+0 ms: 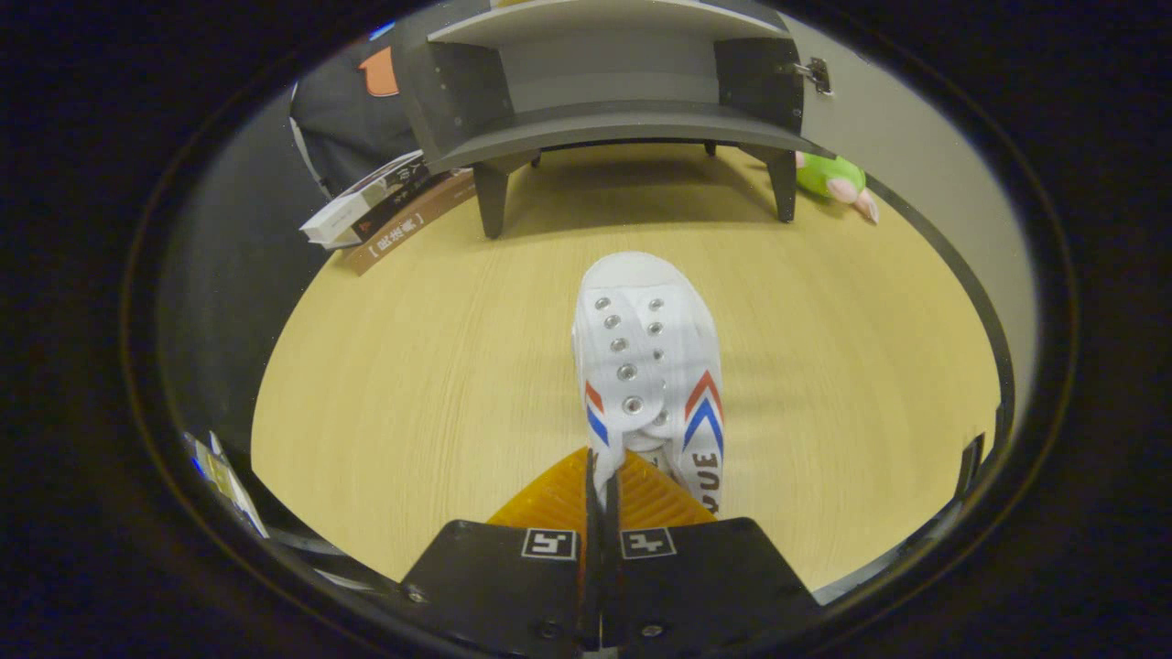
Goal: Open the shoe cabinet door, grab the shoes and put them into the shoe cabinet, then close the shoe cabinet door.
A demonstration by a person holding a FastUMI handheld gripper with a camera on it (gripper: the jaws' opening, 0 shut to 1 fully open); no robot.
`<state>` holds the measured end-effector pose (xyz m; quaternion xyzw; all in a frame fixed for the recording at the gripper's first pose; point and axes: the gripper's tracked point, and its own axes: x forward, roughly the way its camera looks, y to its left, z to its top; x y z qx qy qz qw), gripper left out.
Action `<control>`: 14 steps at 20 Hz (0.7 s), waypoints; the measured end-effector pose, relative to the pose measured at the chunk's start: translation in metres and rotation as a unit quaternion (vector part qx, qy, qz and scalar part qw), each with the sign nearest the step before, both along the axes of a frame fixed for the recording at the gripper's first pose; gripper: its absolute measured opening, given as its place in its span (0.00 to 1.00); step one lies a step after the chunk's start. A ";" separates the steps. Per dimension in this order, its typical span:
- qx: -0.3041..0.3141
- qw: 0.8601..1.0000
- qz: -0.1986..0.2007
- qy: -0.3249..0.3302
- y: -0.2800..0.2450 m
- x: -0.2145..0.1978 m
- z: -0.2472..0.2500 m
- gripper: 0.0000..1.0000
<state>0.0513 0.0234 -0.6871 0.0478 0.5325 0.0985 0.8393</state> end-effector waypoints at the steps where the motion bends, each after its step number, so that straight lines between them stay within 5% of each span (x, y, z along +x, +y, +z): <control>1: 0.008 1.000 0.002 -0.003 0.002 -0.001 0.002 0.04; 14: 0.046 0.996 0.014 -0.071 -0.020 -0.010 0.060 0.04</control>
